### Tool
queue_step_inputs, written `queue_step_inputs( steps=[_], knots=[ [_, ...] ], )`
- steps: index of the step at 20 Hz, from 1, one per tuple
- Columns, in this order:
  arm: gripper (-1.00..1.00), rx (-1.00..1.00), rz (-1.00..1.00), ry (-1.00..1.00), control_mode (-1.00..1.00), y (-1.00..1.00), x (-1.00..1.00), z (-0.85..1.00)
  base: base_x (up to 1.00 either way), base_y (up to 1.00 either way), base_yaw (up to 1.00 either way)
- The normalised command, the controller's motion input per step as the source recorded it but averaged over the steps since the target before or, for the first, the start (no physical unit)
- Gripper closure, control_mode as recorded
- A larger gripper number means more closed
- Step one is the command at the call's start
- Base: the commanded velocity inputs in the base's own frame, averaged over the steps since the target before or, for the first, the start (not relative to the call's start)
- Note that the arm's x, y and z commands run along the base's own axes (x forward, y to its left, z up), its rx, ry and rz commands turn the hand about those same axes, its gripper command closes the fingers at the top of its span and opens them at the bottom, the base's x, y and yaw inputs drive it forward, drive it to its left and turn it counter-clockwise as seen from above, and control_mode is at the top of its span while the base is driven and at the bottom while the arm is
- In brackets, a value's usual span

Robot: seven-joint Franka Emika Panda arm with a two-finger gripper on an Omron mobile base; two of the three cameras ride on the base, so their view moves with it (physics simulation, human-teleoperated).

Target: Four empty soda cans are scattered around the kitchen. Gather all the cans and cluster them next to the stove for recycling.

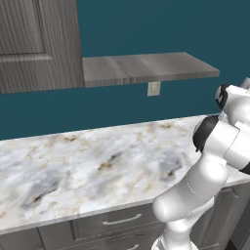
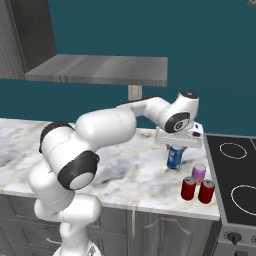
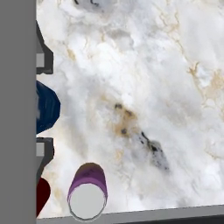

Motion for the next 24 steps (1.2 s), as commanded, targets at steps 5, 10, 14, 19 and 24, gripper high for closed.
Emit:
queue_step_inputs(
  steps=[5,10,14,19,24],
  knots=[
    [1.0,-0.02,0.0,0.0,-1.0,0.0,0.01,-0.1,0.0,0.0,0.0],
    [1.0,-0.06,0.0,0.0,-1.0,0.0,0.06,-0.31,0.0,0.0,0.0],
    [1.0,-0.04,0.0,0.0,-1.0,0.0,0.08,-0.37,0.0,0.0,0.0],
    [1.0,-0.04,0.0,0.0,-1.0,0.0,0.0,-0.42,0.0,0.0,0.0],
    [1.0,-0.02,0.0,-0.01,-1.0,0.0,0.06,-0.31,0.0,0.0,0.0]
  ],
)
